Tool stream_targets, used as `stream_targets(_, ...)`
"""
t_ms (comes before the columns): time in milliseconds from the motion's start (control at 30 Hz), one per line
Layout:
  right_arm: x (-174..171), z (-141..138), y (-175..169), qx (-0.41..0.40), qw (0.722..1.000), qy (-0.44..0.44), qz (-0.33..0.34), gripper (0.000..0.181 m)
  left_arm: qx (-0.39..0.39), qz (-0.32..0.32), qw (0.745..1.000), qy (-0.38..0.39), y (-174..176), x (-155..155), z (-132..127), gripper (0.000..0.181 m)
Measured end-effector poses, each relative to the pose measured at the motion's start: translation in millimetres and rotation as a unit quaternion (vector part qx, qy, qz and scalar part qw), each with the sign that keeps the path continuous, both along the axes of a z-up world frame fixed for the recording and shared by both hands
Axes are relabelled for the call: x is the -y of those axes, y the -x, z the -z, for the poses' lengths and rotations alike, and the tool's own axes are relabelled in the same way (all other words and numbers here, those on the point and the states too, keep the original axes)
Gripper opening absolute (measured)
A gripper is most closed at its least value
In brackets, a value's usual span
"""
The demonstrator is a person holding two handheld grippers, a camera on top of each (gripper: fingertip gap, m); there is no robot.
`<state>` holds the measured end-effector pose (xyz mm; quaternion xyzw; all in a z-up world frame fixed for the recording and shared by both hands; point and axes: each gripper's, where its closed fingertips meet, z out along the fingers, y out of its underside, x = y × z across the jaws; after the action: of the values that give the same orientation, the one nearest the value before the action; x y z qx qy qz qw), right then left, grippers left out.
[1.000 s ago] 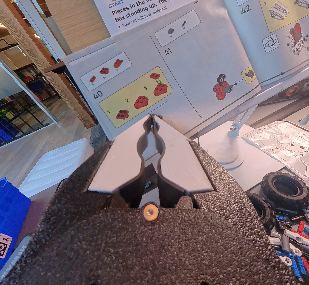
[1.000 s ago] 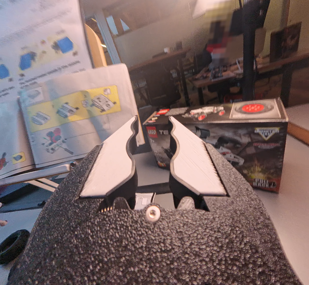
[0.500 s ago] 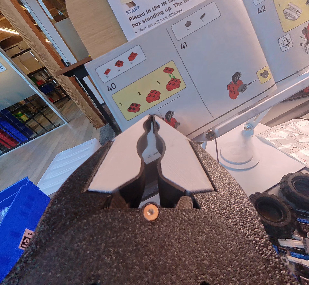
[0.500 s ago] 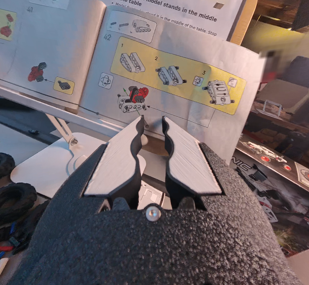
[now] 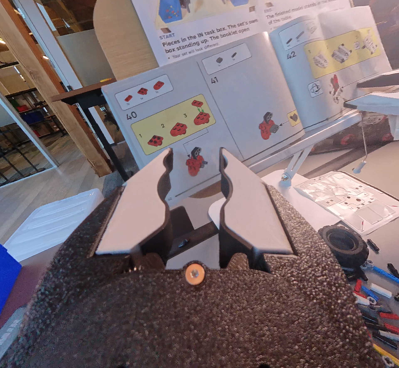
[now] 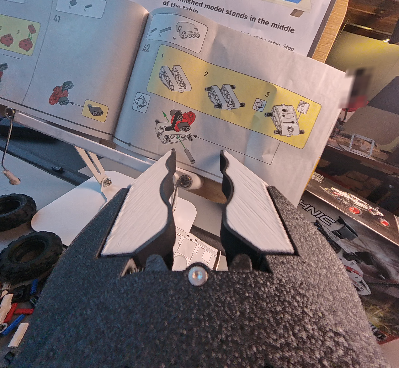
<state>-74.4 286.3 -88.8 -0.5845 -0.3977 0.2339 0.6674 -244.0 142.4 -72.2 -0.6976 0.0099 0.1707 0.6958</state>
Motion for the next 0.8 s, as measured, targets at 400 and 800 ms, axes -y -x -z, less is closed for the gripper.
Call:
stream_targets(400, 6.2, 8.0, 2.9, 0.019, 0.999, 0.031, -0.008, 0.048, -0.038, -0.057, 0.998, 0.012, -5.9, -34.6, 13.9, 0.093)
stream_targets(800, 12.7, 8.1, 4.2, 0.022, 0.999, 0.035, -0.024, 0.047, -0.039, -0.029, 0.999, 0.005, -24.9, -35.2, 1.9, 0.015)
